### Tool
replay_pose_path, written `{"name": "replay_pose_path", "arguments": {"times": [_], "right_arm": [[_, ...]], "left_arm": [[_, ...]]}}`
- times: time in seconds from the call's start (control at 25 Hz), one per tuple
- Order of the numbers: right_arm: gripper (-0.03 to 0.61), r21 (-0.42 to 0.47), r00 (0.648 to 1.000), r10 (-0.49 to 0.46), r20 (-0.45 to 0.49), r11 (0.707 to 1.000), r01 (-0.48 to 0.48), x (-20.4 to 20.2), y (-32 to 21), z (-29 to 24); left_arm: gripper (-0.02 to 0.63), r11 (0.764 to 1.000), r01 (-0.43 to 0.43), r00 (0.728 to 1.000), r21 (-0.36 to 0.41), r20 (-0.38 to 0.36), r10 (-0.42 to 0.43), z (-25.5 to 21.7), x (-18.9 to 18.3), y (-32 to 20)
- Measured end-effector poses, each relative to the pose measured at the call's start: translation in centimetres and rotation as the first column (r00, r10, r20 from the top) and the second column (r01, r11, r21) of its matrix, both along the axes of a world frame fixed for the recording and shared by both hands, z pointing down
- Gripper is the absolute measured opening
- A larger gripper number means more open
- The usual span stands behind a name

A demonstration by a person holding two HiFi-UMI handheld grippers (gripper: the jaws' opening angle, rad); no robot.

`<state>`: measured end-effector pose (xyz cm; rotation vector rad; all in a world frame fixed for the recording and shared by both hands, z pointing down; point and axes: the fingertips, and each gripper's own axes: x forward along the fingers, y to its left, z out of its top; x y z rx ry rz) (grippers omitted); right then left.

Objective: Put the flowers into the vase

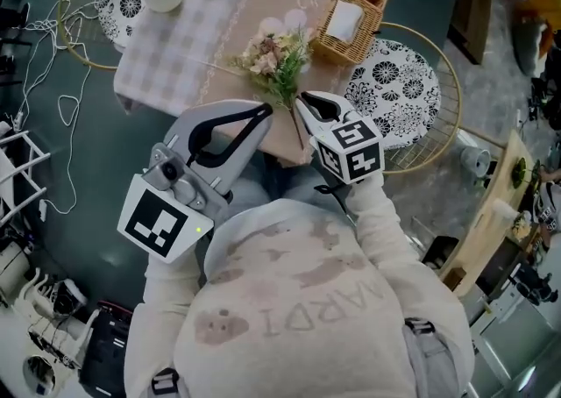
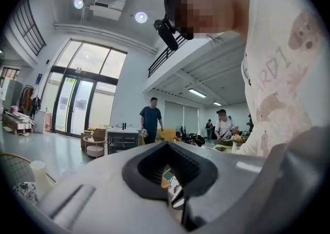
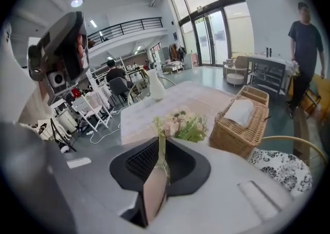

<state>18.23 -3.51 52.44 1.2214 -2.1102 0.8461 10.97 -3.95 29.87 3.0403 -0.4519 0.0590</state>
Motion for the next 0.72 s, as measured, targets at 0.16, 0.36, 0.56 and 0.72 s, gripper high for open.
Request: {"name": "replay_pose_path", "arguments": {"times": [0.16, 0.36, 0.56, 0.72], "right_arm": [[0.071, -0.096, 0.999, 0.007, -0.042, 0.995, -0.011, 0.0, -0.4, 4.1], [0.086, -0.216, 0.997, 0.001, -0.073, 0.976, -0.017, -0.2, -0.5, 8.7], [0.109, -0.315, 0.994, -0.006, -0.109, 0.949, -0.028, -0.3, -0.4, 12.0], [0.126, -0.388, 0.992, -0.019, -0.125, 0.921, -0.031, -0.7, -0.7, 13.8]], "left_arm": [[0.001, 1.000, -0.018, 1.000, -0.020, 0.010, 0.018, 1.4, -0.5, -2.2], [0.001, 0.998, -0.033, 0.999, -0.054, 0.003, 0.033, 3.0, -0.8, -4.3], [0.001, 0.995, -0.046, 0.999, -0.090, 0.004, 0.047, 4.8, -1.1, -5.3], [0.001, 0.992, -0.040, 0.999, -0.118, 0.000, 0.040, 5.8, -1.4, -6.1]]}}
